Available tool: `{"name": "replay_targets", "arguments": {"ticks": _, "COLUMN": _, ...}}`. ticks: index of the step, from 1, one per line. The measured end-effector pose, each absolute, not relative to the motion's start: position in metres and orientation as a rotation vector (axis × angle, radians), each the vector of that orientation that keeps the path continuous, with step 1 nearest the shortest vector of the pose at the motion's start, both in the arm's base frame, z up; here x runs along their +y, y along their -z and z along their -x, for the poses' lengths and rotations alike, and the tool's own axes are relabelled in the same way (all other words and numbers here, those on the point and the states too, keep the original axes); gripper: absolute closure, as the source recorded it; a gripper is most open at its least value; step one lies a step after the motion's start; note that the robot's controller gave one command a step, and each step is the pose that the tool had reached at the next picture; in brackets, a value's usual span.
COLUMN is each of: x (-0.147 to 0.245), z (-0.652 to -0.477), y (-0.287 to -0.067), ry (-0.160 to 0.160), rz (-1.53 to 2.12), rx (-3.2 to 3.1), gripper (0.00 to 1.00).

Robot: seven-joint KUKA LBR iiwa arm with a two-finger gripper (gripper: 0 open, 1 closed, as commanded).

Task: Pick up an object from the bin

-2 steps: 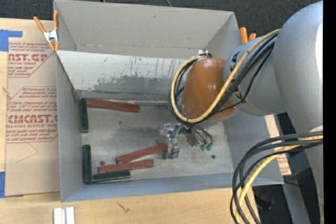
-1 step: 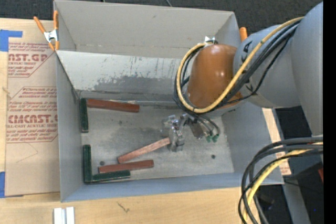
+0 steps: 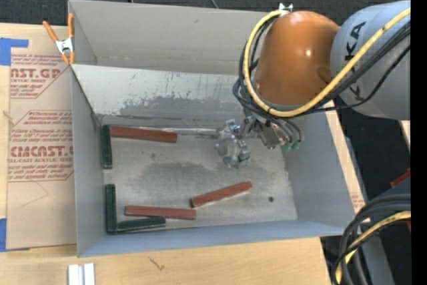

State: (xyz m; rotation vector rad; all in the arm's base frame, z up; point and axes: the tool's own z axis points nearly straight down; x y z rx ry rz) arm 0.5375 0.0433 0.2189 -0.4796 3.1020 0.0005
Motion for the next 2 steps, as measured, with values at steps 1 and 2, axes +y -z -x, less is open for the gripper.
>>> {"name": "replay_targets", "arguments": {"ticks": 1, "x": 0.0433, "z": -0.5375, "y": -0.2189, "ry": 0.000, "rz": 0.479, "rx": 3.102, "gripper": 0.00}}
{"name": "replay_targets", "arguments": {"ticks": 2, "x": 0.0433, "z": -0.5375, "y": -0.2189, "ry": 0.000, "rz": 0.480, "rx": 3.102, "gripper": 0.00}}
